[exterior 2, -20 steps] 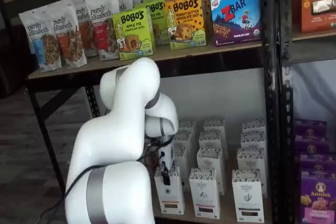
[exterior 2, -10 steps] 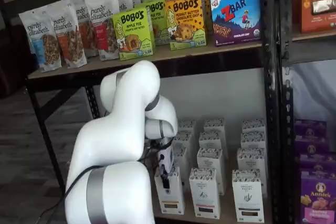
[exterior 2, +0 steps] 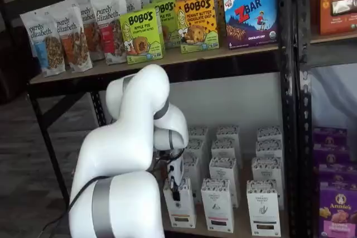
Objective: Pick up the white box with a yellow strip in the middle, on the bottom shelf, the fourth box from the left
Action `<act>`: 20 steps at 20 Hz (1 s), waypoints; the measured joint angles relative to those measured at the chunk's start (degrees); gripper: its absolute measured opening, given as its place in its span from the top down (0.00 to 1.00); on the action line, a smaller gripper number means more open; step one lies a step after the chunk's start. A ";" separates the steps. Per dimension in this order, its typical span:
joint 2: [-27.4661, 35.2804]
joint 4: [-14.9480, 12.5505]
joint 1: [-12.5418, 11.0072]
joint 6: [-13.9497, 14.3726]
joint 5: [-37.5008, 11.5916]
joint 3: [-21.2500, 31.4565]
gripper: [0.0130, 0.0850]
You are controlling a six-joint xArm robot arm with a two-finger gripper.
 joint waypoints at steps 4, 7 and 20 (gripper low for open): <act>0.25 -0.36 0.04 0.35 0.46 -0.33 0.33; 0.23 0.36 0.05 -0.27 0.37 -0.21 0.44; -5.30 0.76 0.08 -0.69 -0.43 7.32 0.56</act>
